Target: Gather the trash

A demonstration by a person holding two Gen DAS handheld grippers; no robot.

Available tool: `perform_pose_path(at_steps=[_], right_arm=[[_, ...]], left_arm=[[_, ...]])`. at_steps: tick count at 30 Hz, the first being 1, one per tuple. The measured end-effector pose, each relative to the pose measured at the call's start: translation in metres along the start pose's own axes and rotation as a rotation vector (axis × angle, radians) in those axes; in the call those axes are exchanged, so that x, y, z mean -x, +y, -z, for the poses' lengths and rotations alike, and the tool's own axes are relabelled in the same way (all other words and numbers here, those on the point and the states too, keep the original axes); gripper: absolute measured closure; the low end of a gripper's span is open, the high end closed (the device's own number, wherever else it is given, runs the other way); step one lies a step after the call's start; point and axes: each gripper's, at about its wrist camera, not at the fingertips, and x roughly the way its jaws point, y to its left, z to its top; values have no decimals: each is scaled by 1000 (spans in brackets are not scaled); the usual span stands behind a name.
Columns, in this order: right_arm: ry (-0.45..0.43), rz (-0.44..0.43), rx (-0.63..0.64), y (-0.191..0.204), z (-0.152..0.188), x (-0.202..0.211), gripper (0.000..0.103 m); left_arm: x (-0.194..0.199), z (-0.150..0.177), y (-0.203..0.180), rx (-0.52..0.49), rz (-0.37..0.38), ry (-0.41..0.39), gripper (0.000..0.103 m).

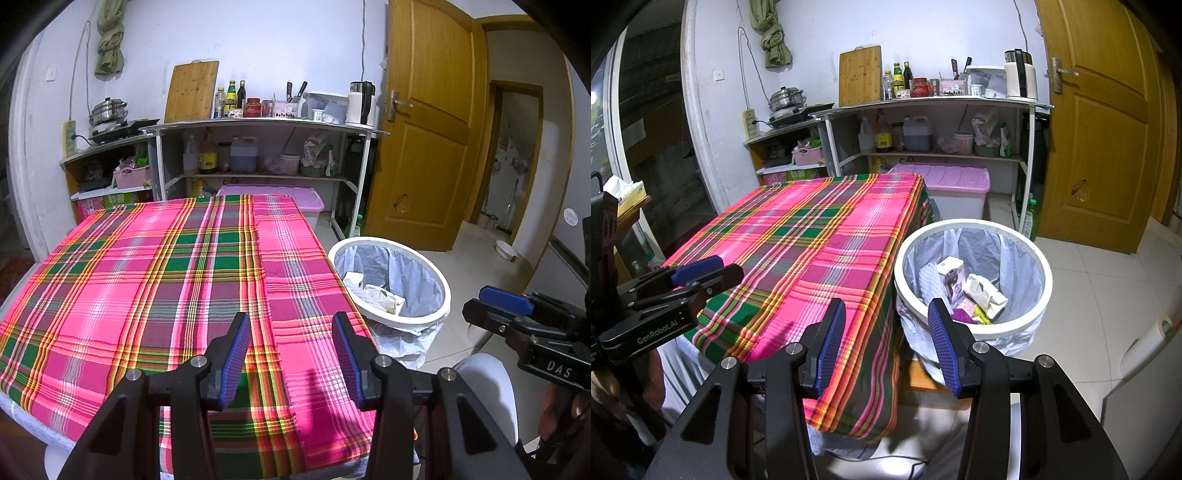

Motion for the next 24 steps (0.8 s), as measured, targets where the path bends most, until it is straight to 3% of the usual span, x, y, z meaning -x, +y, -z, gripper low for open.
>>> perform_pose_path(at_steps=[24], right_arm=[[5, 0, 0, -2, 2, -3, 56]], left_arm=[[0, 3, -2, -27, -44, -5, 57]])
